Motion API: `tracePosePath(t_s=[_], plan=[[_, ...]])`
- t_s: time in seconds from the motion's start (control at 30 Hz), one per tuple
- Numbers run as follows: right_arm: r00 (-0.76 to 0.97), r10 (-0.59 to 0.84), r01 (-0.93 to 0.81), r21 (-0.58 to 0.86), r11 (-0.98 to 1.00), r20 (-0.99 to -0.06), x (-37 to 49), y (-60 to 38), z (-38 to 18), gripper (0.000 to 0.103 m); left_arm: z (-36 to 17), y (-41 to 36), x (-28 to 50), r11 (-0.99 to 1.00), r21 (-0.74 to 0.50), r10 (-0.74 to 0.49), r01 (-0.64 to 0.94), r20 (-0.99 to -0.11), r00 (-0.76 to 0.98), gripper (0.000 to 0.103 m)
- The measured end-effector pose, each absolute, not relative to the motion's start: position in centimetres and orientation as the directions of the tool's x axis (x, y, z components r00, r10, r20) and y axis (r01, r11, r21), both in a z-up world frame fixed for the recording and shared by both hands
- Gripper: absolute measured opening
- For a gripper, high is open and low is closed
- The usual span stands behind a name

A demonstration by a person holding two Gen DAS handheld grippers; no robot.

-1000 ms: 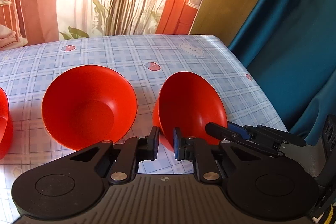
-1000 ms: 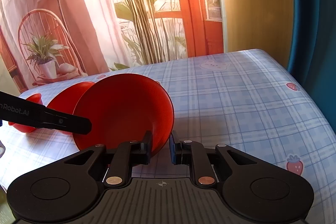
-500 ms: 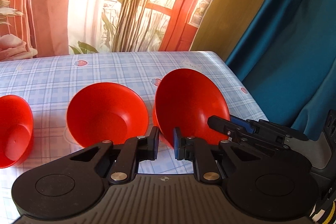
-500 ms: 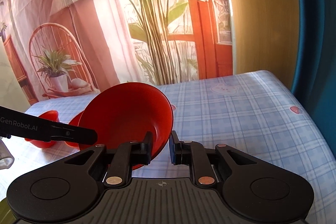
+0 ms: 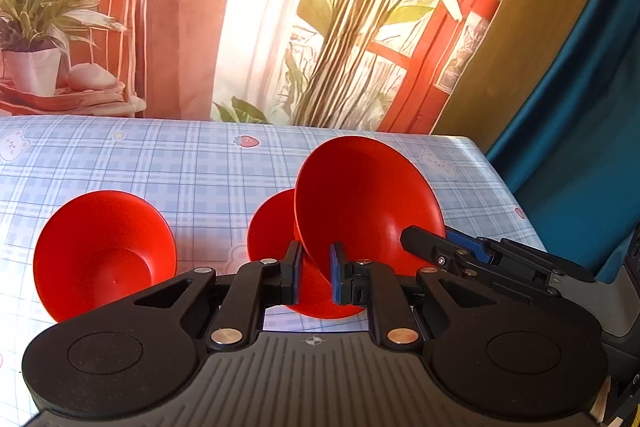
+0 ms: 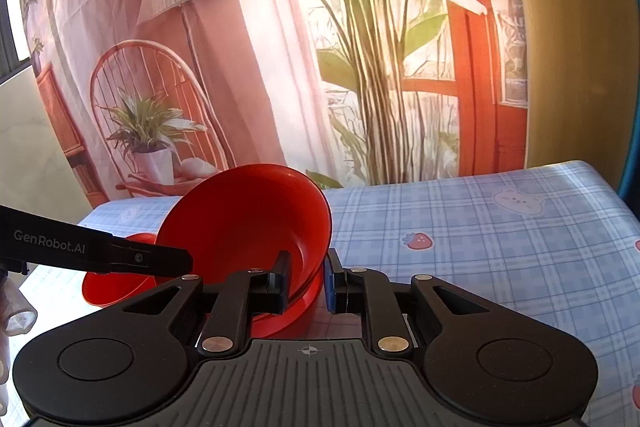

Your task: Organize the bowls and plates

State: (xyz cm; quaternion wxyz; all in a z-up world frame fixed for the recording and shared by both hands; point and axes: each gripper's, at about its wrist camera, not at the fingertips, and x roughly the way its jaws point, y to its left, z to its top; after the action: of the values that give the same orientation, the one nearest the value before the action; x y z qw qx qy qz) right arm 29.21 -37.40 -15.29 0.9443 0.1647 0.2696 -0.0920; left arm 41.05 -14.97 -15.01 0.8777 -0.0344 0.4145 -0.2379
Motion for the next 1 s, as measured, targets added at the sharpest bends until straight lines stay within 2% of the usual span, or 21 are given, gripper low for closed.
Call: tracePosePath(t_s=[0.57,0.63,0.7,0.77,1.0], plan=[[0.821,-0.072,0.279,0.289,0.916,-0.566,30.3,-37.2,-17.1,0.017,-16.5,-14.8,41.6,0.893,-0.247,-0.426,0.376,-0.734,0.53,0.016],[0.819,-0.068,0.277,0.288,0.917,-0.57,30.5,-37.2,-17.2,0.018,-16.6,-14.8,41.6,0.896,-0.239,-0.418,0.374,-0.739,0.528,0.02],[0.814,-0.069,0.281,0.287,0.916,-0.576,30.5,-37.1,-17.2,0.022,-16.4,-14.7,41.5,0.901,-0.229,-0.407,0.369,-0.742,0.533,0.034],[0.814,-0.077,0.288,0.285,0.914,-0.576,30.3,-37.1,-17.2,0.022,-16.1,-14.3,41.2,0.901,-0.228,-0.409,0.37,-0.733,0.544,0.04],[0.824,-0.077,0.27,0.268,0.925,-0.562,30.1,-36.7,-16.0,0.023,-14.9,-10.5,41.0,0.917,-0.234,-0.388,0.323,-0.713,0.584,0.04]])
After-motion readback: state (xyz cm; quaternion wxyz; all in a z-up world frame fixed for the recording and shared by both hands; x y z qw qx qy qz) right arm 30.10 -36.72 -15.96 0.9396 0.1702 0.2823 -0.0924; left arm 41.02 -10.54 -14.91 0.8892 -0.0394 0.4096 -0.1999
